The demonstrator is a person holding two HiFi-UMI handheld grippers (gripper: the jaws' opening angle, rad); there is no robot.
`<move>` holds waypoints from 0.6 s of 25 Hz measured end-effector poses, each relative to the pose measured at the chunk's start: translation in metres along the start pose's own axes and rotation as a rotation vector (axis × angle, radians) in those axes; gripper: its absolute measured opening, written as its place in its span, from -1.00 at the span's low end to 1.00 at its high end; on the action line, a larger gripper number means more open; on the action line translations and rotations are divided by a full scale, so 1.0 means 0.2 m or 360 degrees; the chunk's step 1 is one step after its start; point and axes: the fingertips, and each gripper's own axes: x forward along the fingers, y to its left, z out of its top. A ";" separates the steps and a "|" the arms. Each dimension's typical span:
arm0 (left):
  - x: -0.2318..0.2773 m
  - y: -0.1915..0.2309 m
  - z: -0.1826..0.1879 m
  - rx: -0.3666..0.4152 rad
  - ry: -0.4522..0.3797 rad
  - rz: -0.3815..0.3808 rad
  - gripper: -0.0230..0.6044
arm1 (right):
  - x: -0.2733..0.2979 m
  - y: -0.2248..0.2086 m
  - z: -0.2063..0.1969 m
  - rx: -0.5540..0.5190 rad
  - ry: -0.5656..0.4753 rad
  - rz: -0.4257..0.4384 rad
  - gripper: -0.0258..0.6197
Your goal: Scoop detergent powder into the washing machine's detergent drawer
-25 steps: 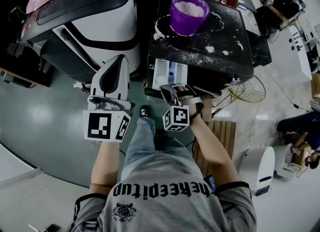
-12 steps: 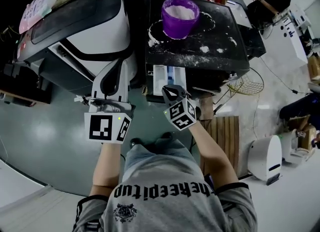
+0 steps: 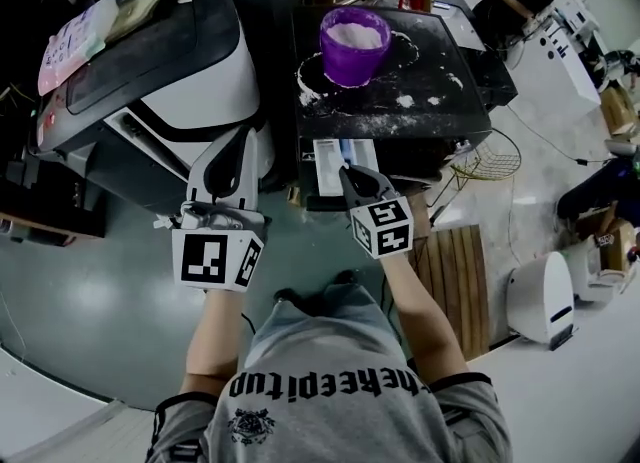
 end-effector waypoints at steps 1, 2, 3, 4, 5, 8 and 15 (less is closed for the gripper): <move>-0.01 0.00 0.01 -0.0002 -0.0004 -0.0011 -0.91 | -0.02 0.01 0.03 0.0029 -0.0032 -0.0017 -0.91; -0.02 0.01 0.01 -0.0004 -0.0009 -0.0022 -0.91 | -0.04 0.01 0.06 0.0057 -0.0066 -0.0035 -0.91; -0.03 0.01 0.02 -0.0007 -0.0014 -0.0033 -0.91 | -0.06 0.02 0.09 0.0082 -0.0101 -0.0051 -0.91; -0.04 0.01 0.03 -0.0010 -0.0018 -0.0043 -0.91 | -0.08 0.03 0.12 0.0106 -0.0136 -0.0064 -0.91; -0.06 0.01 0.04 -0.0011 -0.0022 -0.0051 -0.91 | -0.10 0.04 0.15 0.0124 -0.0170 -0.0076 -0.91; -0.09 0.02 0.06 -0.0007 -0.0036 -0.0073 -0.91 | -0.16 0.07 0.23 0.0149 -0.0260 -0.0102 -0.91; -0.18 0.04 0.13 -0.0018 -0.0074 -0.0108 -0.91 | -0.32 0.15 0.42 0.0193 -0.0467 -0.0190 -0.91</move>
